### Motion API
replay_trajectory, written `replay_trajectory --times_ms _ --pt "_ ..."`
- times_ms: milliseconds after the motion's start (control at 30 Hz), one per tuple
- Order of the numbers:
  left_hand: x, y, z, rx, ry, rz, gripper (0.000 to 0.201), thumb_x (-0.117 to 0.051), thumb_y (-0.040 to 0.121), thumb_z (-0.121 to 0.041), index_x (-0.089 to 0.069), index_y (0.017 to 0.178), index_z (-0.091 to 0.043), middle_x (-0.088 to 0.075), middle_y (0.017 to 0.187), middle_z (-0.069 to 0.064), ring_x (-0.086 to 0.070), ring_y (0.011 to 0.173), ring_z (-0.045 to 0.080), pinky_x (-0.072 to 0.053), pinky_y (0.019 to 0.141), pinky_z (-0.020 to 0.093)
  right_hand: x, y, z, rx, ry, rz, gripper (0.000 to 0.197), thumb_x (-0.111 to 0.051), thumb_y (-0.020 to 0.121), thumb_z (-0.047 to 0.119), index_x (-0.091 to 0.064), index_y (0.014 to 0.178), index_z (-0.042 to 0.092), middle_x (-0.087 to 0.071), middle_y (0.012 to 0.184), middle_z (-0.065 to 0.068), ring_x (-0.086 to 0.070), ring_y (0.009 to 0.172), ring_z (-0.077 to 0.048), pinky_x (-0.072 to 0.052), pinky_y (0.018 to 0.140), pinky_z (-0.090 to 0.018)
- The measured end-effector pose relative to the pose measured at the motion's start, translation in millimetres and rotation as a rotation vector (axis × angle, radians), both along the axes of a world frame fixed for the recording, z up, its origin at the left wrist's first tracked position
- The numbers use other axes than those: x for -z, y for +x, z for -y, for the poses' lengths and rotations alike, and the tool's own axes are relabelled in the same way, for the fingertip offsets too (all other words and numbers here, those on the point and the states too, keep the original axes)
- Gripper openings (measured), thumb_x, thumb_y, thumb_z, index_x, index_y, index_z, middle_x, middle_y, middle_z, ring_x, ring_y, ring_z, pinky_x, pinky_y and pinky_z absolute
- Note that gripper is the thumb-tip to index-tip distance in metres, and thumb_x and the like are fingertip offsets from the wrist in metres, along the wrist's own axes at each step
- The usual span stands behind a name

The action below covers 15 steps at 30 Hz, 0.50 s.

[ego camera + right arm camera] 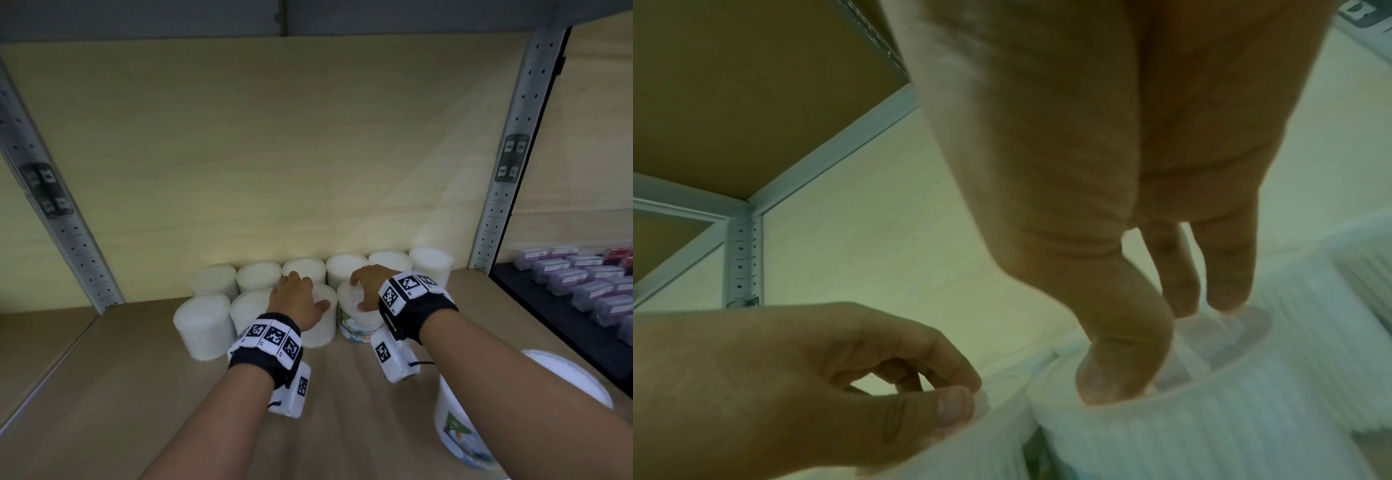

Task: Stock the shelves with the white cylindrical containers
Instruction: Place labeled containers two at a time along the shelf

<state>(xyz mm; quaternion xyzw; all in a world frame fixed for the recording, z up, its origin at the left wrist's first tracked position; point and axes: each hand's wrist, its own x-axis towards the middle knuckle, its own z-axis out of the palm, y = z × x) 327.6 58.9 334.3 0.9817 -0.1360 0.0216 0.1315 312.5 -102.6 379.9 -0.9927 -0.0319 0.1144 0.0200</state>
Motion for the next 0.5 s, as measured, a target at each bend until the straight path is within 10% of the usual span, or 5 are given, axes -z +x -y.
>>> replay_trajectory --times_ms 500 --pt "-11.9 1.1 -10.3 0.188 -0.174 -0.212 0.051 -0.047 0.092 -0.006 -0.042 0.142 -0.017 -0.039 0.149 0.003 -0.038 0.137 0.020 -0.032 0.110 0.027 1.2 -2.2 -0.2 -0.027 -0.020 0.023 0.053 -0.064 0.089 0.021 -0.048 0.134 0.000 -0.053 0.136 -0.015 -0.053 0.124 -0.027 -0.045 0.100 -0.033"
